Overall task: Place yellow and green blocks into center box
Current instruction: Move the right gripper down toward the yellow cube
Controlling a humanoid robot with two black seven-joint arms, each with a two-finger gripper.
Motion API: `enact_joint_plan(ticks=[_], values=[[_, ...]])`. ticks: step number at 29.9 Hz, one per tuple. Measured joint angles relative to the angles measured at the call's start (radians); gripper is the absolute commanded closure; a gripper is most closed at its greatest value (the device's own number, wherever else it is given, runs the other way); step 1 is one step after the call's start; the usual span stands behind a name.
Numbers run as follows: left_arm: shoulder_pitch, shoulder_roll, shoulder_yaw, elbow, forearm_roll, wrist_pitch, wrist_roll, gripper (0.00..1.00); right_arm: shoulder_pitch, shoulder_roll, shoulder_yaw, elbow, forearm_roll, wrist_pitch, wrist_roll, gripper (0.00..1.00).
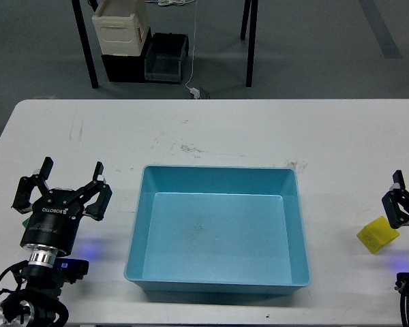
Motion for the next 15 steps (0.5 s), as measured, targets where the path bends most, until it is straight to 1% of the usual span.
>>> enact_joint_plan(ticks=[10, 15], values=[[0.020, -0.003, -0.003, 0.000, 0.002, -0.006, 0.000, 0.00, 0.001, 0.000, 0.012, -0.007, -0.005, 0.009, 0.001, 0.00], [0.021, 0.001, -0.003, 0.002, 0.003, -0.007, 0.000, 0.00, 0.014, 0.000, 0.015, -0.037, -0.053, 0.014, -0.001, 0.00]])
